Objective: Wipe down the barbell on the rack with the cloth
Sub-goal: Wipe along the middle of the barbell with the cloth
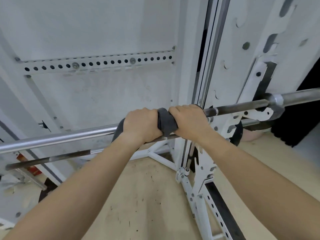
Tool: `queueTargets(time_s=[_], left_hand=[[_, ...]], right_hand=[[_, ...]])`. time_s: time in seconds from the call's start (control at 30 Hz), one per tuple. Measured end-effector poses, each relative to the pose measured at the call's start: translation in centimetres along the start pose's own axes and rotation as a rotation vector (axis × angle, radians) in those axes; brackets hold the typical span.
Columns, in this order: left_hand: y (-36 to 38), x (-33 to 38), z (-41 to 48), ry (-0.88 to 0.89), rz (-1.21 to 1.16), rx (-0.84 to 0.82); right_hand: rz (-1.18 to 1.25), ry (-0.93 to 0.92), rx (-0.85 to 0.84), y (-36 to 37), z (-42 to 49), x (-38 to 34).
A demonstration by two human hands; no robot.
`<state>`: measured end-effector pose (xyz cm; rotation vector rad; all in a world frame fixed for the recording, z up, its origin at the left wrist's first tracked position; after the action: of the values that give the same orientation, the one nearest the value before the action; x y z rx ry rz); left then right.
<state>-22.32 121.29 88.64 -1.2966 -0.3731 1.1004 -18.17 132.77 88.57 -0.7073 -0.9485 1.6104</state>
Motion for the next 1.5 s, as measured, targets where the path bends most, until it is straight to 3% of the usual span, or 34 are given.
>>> queueTargets(time_s=[0.23, 0.43, 0.57, 0.87, 1.23, 1.4, 1.5], left_hand=[[-1.4, 7.6, 5.0, -0.003, 0.01, -0.091], [-4.3, 18.3, 10.1, 0.055, -0.064, -0.012], [-5.1, 21.9, 11.7, 0.074, -0.11, 0.006], [-3.6, 14.5, 7.4, 0.025, -0.025, 0.033], [-0.4, 1.9, 0.5, -0.13, 0.093, -0.036], [-1.1, 4.8, 2.2, -0.101, 0.075, -0.025], [-2.0, 10.3, 5.1, -0.055, 0.064, 0.039]], right_hand=[[-0.037, -0.075, -0.066, -1.8, -3.3, 10.0], [-0.113, 0.117, -0.125, -4.6, -6.9, 19.2], [-0.1, 0.232, -0.208, -5.1, -7.4, 21.1], [0.048, 0.241, -0.112, -2.8, -4.5, 13.1], [0.168, 0.054, 0.012, -0.5, -0.2, 0.2], [0.111, -0.043, -0.03, -0.5, -1.6, 3.7], [0.037, 0.009, -0.061, -1.6, -3.7, 9.3]])
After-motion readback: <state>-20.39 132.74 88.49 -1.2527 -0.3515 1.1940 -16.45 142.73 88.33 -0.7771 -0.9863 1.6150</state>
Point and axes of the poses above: each hand's wrist, its own z-axis towards the middle knuckle, its own y-axis out of the palm, x = y × z, the point moved 7 cm from there along z, towards the middle knuckle, and after that the axes turned 11 degrees about z, right-handed, at the moved point
